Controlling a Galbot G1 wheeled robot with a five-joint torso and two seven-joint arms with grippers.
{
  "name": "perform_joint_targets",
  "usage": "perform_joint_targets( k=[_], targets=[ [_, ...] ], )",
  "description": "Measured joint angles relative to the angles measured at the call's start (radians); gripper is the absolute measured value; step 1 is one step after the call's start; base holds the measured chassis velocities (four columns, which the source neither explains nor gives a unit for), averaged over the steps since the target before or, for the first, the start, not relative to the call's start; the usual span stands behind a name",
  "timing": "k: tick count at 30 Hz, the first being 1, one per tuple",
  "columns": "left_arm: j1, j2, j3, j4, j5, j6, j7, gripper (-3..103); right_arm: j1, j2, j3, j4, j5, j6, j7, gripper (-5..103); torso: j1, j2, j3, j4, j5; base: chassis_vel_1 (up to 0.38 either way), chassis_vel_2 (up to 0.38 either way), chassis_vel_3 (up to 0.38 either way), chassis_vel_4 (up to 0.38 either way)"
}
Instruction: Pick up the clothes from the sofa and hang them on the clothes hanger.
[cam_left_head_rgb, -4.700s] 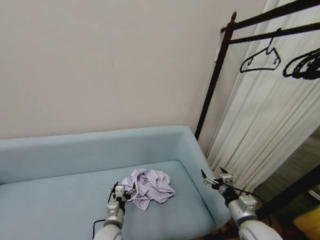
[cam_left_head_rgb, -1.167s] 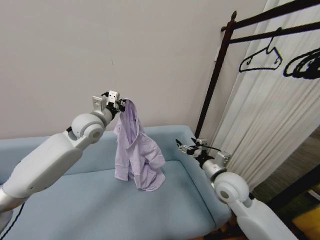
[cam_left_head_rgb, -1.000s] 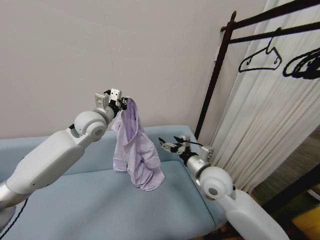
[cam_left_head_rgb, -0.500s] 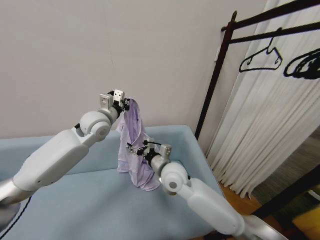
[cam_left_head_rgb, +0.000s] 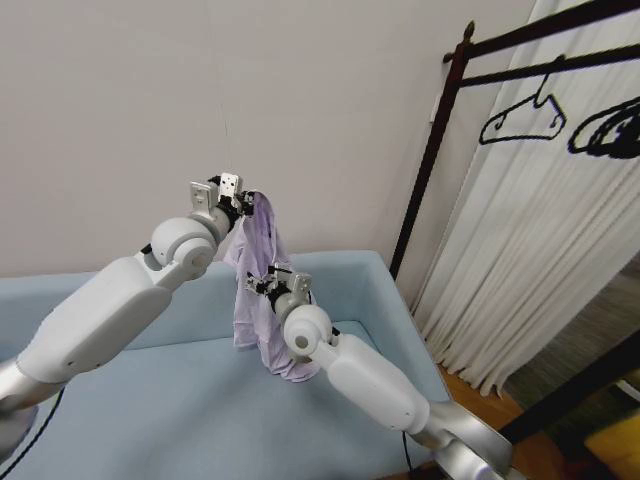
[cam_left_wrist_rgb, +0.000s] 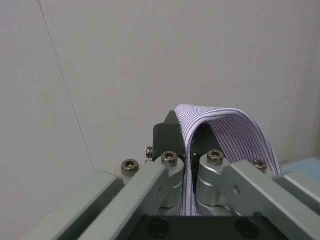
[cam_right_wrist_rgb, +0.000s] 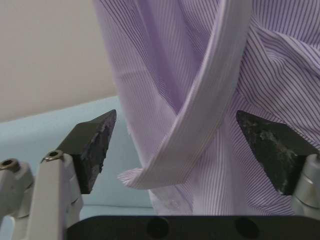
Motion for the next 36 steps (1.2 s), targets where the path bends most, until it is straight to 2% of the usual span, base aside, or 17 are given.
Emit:
perform_joint_targets(
  k=[2,5,6,7,8,9,12,15,18,19,22,24,27,30,36],
  targets=[
    [0.0,0.001,-0.008,-0.003,-0.004,0.001,-0.001,1,0.0,0.005,-0.004,-0.016,-0.013,0.0,0.002,71,0.0,0.0,0.0,0.0,0.0,0.0,0.0,0.0,0.0],
    [-0.001,0.003,-0.015,-0.005,-0.007,0.002,-0.003,1,0.0,0.007,-0.007,-0.028,-0.024,0.002,0.001,67,0.0,0.0,0.0,-0.0001,0.0,0.0,0.0,0.0,0.0],
    [-0.001,0.004,-0.018,-0.005,-0.008,0.002,-0.004,1,0.0,0.006,-0.007,-0.03,-0.027,0.004,-0.001,62,0.0,0.0,0.0,-0.0001,0.0001,0.0,0.0,0.0,0.0],
    [0.0,0.005,-0.019,-0.005,-0.009,0.002,-0.004,1,0.0,0.005,-0.008,-0.03,-0.029,0.004,-0.002,62,0.0,0.0,0.0,-0.0001,0.0001,0.0,0.0,0.0,0.0],
    [0.001,0.009,-0.024,-0.007,-0.01,0.002,-0.004,1,0.0,0.001,-0.01,-0.03,-0.032,0.006,-0.004,57,0.0,0.0,0.0,-0.0001,0.0001,0.0,0.0,0.0,0.0],
    [0.001,0.009,-0.024,-0.007,-0.01,0.002,-0.004,1,0.0,0.001,-0.01,-0.03,-0.032,0.006,-0.004,57,0.0,0.0,0.0,-0.0001,0.0001,0.0,0.0,0.0,0.0],
    [0.01,0.013,-0.036,-0.012,-0.013,0.003,-0.004,1,0.006,-0.006,-0.015,-0.033,-0.045,0.008,-0.01,41,0.0,0.0,0.0,-0.0001,0.0001,0.0,0.0,0.0,0.0],
    [0.015,0.016,-0.043,-0.015,-0.014,0.004,-0.004,1,0.007,-0.009,-0.016,-0.037,-0.051,0.008,-0.011,35,0.0,0.0,0.0,0.0,0.0001,0.0,0.0,0.0,0.0],
    [0.024,0.02,-0.054,-0.015,-0.014,0.006,-0.002,1,0.013,-0.023,-0.024,-0.033,-0.053,0.009,-0.006,19,0.0,0.0,0.0,0.0,0.0002,0.0,0.0,0.0,0.0],
    [0.026,0.02,-0.058,-0.014,-0.014,0.006,-0.001,1,0.016,-0.031,-0.03,-0.027,-0.053,0.009,-0.004,19,0.0,0.0,0.0,0.0,0.0001,0.0,0.0,0.0,0.0],
    [0.033,0.021,-0.067,-0.013,-0.014,0.006,-0.001,1,0.022,-0.047,-0.037,-0.018,-0.053,0.009,-0.003,9,0.0,0.0,0.0,0.0,0.0001,0.0,0.0,0.0,0.0],
    [0.041,0.021,-0.079,-0.013,-0.012,0.006,0.0,1,0.027,-0.064,-0.039,-0.016,-0.055,0.009,-0.003,7,0.0,0.0,0.0,0.0,0.0002,0.0,0.0,0.0,0.0],
    [0.052,0.022,-0.089,-0.016,-0.008,0.006,0.0,1,0.031,-0.082,-0.039,-0.015,-0.067,0.009,-0.005,7,0.0,0.0,0.0,0.0,0.0003,0.0,0.0,0.0,0.0],
    [0.085,0.035,-0.122,-0.028,-0.001,0.006,0.0,1,0.061,-0.135,-0.033,-0.003,-0.081,0.003,-0.016,7,0.0,0.0,0.0,0.0,0.0003,0.0,0.0,0.0,0.0],
    [0.144,0.049,-0.176,-0.067,0.002,0.005,0.0,1,0.133,-0.191,-0.034,0.004,-0.081,-0.011,-0.042,7,0.0,0.0,0.0,-0.0002,0.0003,0.0,0.0,0.0,0.0]
  ],
)
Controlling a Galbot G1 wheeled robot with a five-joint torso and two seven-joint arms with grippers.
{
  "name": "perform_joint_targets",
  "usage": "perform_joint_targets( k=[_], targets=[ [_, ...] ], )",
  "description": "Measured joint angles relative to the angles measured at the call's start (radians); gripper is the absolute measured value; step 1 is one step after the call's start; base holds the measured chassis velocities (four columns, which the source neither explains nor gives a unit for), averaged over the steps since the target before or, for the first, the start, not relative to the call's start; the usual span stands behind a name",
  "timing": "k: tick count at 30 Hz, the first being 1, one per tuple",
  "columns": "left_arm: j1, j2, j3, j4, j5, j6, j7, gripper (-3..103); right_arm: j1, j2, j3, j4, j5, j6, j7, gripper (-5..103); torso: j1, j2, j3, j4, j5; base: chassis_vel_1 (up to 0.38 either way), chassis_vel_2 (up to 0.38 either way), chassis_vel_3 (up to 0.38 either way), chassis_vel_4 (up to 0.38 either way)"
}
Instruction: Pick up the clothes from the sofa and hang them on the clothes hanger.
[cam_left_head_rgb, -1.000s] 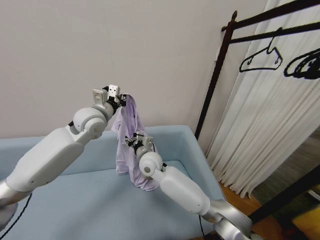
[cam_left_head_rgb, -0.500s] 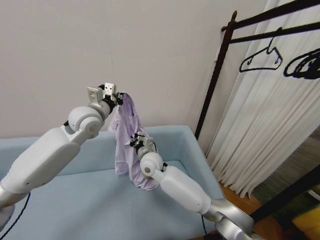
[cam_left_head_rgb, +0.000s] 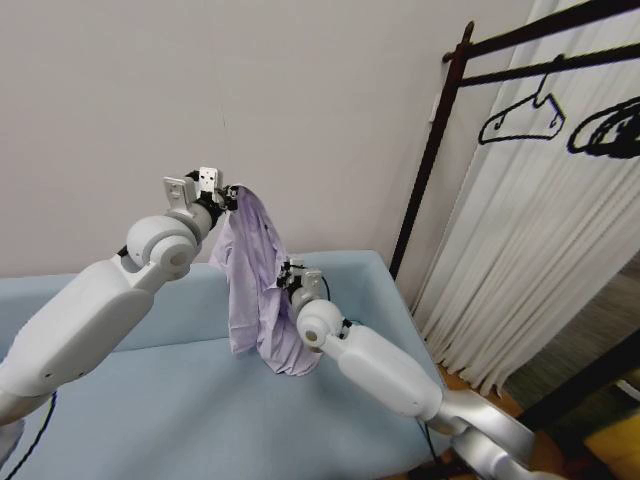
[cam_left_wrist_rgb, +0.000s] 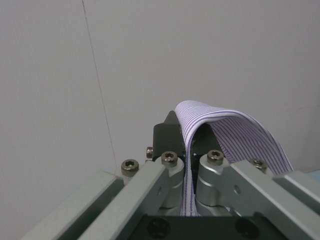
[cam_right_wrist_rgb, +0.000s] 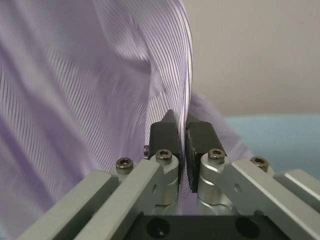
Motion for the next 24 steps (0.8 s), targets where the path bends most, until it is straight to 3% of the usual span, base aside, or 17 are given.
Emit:
perform_joint_targets(
  k=[10,16,21,24],
  targets=[
    [0.144,0.075,-0.151,-0.114,0.035,-0.007,-0.013,1,0.266,-0.081,-0.062,-0.038,0.03,-0.033,-0.084,7,0.0,0.0,0.0,0.0003,-0.0003,0.0,0.0,0.0,0.0],
    [0.157,0.108,-0.168,-0.14,0.035,-0.008,-0.02,1,0.279,-0.108,-0.068,-0.009,0.066,-0.047,-0.086,7,0.0,0.0,0.0,0.0003,-0.0001,0.0,0.0,0.0,0.0],
    [0.137,0.107,-0.143,-0.132,0.023,-0.007,-0.019,1,0.231,-0.132,-0.075,0.09,0.192,-0.046,-0.046,3,0.0,0.0,0.0,-0.0001,-0.0001,0.0,0.0,0.0,0.0],
    [0.124,0.097,-0.126,-0.119,0.015,-0.003,-0.023,1,0.187,-0.13,-0.076,0.204,0.395,-0.032,0.018,9,0.0,0.0,0.0,-0.0002,0.0,0.0,0.0,0.0,0.0]
  ],
)
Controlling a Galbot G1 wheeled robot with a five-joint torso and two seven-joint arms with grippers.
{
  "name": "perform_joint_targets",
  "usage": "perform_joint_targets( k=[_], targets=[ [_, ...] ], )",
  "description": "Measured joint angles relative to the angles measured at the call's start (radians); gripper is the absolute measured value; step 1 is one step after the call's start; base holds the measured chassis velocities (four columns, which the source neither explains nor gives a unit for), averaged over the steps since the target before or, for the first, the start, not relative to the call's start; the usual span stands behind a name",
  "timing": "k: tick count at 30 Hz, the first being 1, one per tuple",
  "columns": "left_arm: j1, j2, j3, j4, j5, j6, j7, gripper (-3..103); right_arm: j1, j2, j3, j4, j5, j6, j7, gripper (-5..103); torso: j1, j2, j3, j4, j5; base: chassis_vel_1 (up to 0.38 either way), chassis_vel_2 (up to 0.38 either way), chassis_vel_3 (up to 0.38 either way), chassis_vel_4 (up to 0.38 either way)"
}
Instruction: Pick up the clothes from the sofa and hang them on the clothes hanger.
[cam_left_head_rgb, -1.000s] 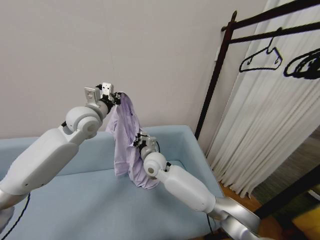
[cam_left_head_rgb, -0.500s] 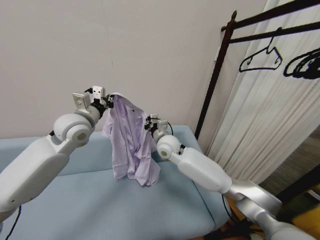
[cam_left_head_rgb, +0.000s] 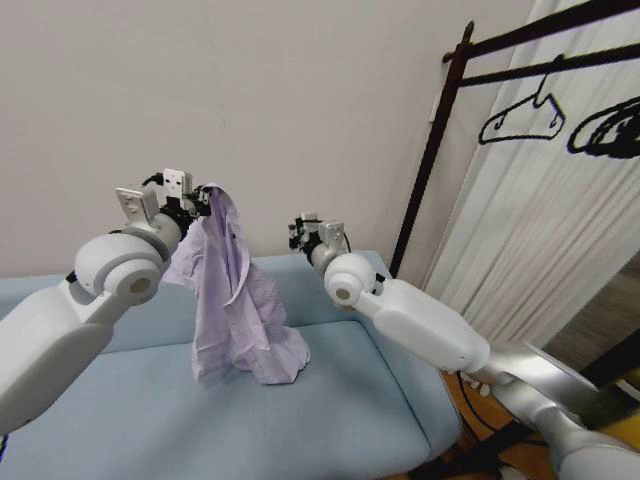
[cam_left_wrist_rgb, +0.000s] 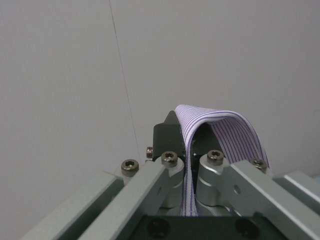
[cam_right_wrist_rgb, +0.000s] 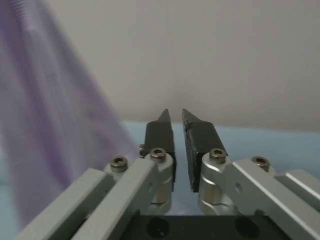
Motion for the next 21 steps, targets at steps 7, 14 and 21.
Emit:
perform_joint_targets(
  k=[7,14,21],
  targets=[
    [-0.013,-0.004,0.012,0.019,-0.013,0.005,-0.009,1,-0.058,0.065,-0.032,0.067,0.135,0.02,0.088,36,0.0,0.0,0.0,0.0004,-0.0003,0.0,0.0,0.0,0.0],
    [-0.02,0.013,0.012,0.023,-0.027,0.007,-0.009,1,-0.093,0.139,-0.054,-0.015,0.08,0.013,0.119,63,0.0,0.0,0.0,0.0004,-0.0003,0.0,0.0,0.0,0.0],
    [-0.025,0.016,0.009,0.031,-0.029,0.007,-0.006,1,-0.1,0.184,-0.074,-0.052,0.063,0.022,0.126,84,0.0,0.0,0.0,0.0002,-0.0003,0.0,0.0,0.0,0.0]
  ],
)
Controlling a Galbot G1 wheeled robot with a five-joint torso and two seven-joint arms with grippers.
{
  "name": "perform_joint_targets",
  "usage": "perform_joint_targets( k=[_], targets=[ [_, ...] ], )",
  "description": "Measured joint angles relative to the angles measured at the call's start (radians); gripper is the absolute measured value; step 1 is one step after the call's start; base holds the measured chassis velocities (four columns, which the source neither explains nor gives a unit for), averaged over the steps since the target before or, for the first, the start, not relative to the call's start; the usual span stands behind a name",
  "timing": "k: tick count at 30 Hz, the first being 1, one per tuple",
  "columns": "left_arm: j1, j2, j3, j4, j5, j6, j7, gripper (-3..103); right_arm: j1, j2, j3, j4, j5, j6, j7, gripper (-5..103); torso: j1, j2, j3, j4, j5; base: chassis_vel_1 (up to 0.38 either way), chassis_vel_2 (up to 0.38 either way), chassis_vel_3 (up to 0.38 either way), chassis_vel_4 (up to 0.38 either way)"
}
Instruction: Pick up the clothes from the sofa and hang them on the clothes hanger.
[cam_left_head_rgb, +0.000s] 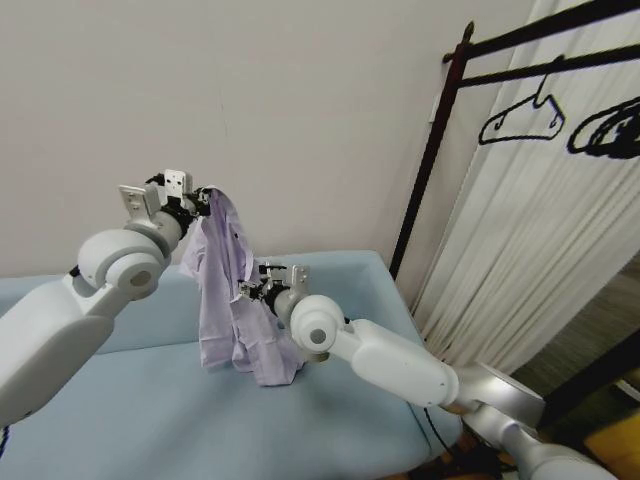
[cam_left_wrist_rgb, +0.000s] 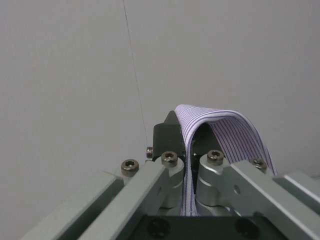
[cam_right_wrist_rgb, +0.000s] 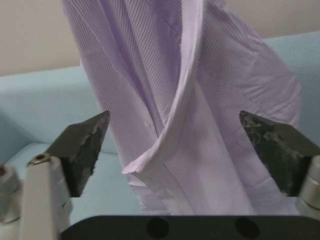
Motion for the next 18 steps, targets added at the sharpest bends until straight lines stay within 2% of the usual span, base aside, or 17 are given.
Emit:
perform_joint_targets(
  k=[3,4,7,10,11,13,15,16,18],
  targets=[
    [-0.001,-0.004,0.001,0.001,0.0,0.0,0.001,1,0.004,0.029,-0.001,-0.021,-0.009,0.005,0.002,85,0.0,0.0,0.0,0.0001,0.0,0.0,0.0,0.0,0.0],
    [-0.002,-0.006,0.002,0.001,0.0,0.0,0.001,1,0.007,0.043,-0.001,-0.035,-0.014,0.006,0.002,89,0.0,0.0,0.0,0.0002,0.0,0.0,0.0,0.0,0.0],
    [-0.003,-0.011,0.003,0.001,0.0,0.0,0.002,1,0.01,0.08,-0.009,-0.089,-0.043,0.006,0.0,76,0.0,0.0,0.0,0.0003,0.0,0.0,0.0,0.0,0.0],
    [-0.006,-0.011,0.003,0.001,-0.001,0.0,0.002,1,0.009,0.092,-0.013,-0.115,-0.061,0.006,-0.004,73,0.0,0.0,0.0,0.0002,0.0,0.0,0.0,0.0,0.0],
    [-0.009,-0.01,0.003,0.001,-0.004,0.0,0.003,1,0.007,0.097,-0.016,-0.13,-0.073,0.007,-0.009,62,0.0,0.0,0.0,0.0001,0.0,0.0,0.0,0.0,0.0],
    [-0.01,-0.008,0.003,0.001,-0.006,0.0,0.003,1,0.005,0.098,-0.018,-0.138,-0.082,0.007,-0.014,62,0.0,0.0,0.0,0.0001,0.0001,0.0,0.0,0.0,0.0],
    [-0.011,-0.004,0.001,0.001,-0.009,0.0,0.004,1,0.004,0.098,-0.024,-0.144,-0.094,0.008,-0.02,51,0.0,0.0,0.0,0.0001,0.0001,0.0,0.0,0.0,0.0],
    [-0.011,-0.004,0.001,0.001,-0.009,0.0,0.004,1,0.004,0.098,-0.024,-0.144,-0.094,0.008,-0.02,51,0.0,0.0,0.0,0.0001,0.0001,0.0,0.0,0.0,0.0],
    [-0.012,-0.002,-0.001,0.001,-0.01,0.0,0.005,1,0.003,0.099,-0.031,-0.145,-0.104,0.009,-0.024,40,0.0,0.0,0.0,0.0001,0.0001,0.0,0.0,0.0,0.0]
  ],
)
